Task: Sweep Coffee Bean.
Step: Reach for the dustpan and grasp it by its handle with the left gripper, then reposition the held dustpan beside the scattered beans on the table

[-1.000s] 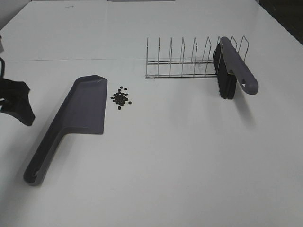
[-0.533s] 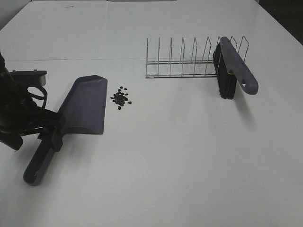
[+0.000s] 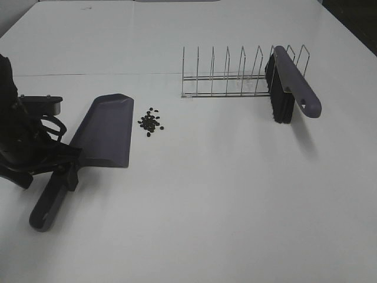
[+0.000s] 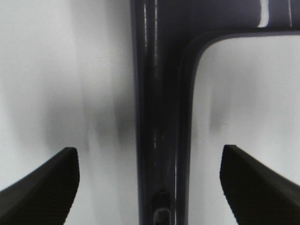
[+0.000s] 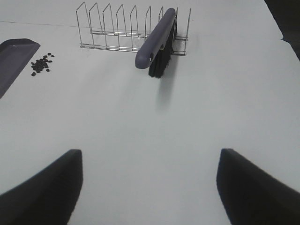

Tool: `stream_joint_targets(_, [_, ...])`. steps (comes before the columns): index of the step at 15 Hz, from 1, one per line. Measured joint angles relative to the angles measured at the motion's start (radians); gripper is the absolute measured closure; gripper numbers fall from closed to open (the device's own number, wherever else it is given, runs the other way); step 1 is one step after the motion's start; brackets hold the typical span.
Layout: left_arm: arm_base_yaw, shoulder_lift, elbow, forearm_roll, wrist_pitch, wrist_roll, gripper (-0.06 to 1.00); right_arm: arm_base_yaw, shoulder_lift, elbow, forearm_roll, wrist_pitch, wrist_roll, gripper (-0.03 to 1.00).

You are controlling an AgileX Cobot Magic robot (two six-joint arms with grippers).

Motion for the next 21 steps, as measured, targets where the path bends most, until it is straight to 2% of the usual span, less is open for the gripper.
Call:
stream_joint_targets(4, [0.000, 0.061, -0.011, 0.000, -0.020, 0.000, 0.22, 0.000, 0.000, 0.000, 0.000, 0.000, 0.000, 0.30])
stream_joint_targets(6, [0.000, 0.064, -0.014, 0.002, -0.026, 0.000, 0.32, 0.000, 0.000, 0.000, 0.000, 0.000, 0.000, 0.30])
stream_joint_targets(8, [0.000, 0.066, -0.014, 0.002, -0.036, 0.000, 0.55, 0.000, 0.000, 0.000, 0.001, 0.000, 0.000, 0.30])
stream_joint_targets(9, [0.000, 0.067, -0.015, 0.001, -0.037, 0.000, 0.63, 0.000, 0.000, 0.000, 0.001, 0.000, 0.000, 0.30])
stream_joint_targets(12, [0.000, 0.067, -0.015, 0.000, -0.038, 0.000, 0.67, 0.000, 0.000, 0.000, 0.001, 0.000, 0.000, 0.30])
stream_joint_targets(21, [0.000, -0.061, -0.013, 0.002, -0.026, -0.022, 0.68, 0.000, 0.000, 0.000, 0.001, 0.000, 0.000, 0.30])
